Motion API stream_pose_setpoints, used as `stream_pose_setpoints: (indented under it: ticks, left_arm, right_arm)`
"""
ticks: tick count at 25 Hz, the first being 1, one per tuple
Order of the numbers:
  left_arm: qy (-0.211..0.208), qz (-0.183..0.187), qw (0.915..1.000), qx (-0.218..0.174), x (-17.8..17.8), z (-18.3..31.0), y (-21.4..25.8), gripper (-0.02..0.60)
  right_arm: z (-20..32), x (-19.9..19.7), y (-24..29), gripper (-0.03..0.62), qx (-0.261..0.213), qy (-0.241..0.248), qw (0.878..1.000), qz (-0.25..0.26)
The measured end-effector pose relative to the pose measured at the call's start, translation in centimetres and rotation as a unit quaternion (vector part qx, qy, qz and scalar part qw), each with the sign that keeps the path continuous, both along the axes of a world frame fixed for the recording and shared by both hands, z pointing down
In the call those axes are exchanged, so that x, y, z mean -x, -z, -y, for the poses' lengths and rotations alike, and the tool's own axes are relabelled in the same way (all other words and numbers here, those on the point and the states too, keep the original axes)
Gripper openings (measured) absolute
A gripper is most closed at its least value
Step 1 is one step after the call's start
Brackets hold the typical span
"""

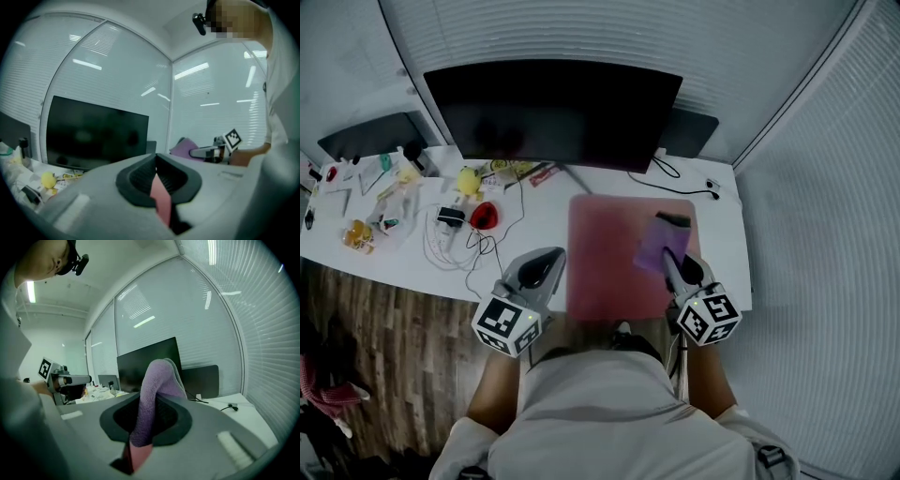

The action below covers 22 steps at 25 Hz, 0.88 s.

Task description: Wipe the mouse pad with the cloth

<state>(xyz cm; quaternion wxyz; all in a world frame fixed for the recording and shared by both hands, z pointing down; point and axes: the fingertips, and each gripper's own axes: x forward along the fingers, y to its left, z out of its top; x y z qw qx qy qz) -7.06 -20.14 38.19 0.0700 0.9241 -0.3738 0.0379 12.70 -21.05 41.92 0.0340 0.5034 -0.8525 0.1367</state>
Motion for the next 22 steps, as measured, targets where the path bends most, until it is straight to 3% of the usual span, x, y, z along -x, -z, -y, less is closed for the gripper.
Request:
stream_pose_setpoints:
  ticks: [6, 11, 15, 22]
  left_arm:
    - [0.049, 0.024, 0.9985, -0.002, -4.4, 3.0, -0.2, 0.002]
    - [0.070, -0.002, 0.9970, 0.033, -5.0, 4.2, -1.8, 0.002]
    - [0.087, -0.005, 0.9955, 0.036, -2.4, 6.0, -2.4, 0.002]
    - [0.100, -0.015, 0.9932, 0.058, 4.9, 8.3, -4.9, 0.002]
  right_arm:
    - [4.4, -3.4, -1.9, 0.049, 0.014, 0.061, 0.998, 0.008]
    - [7.6, -2.8, -3.8, 0.049, 0.028, 0.105, 0.994, 0.005]
    - [10.3, 1.0, -5.2, 0.049, 0.048, 0.133, 0.990, 0.003]
    - [14.7, 12.9, -9.4, 0.049, 0.102, 0.185, 0.977, 0.004]
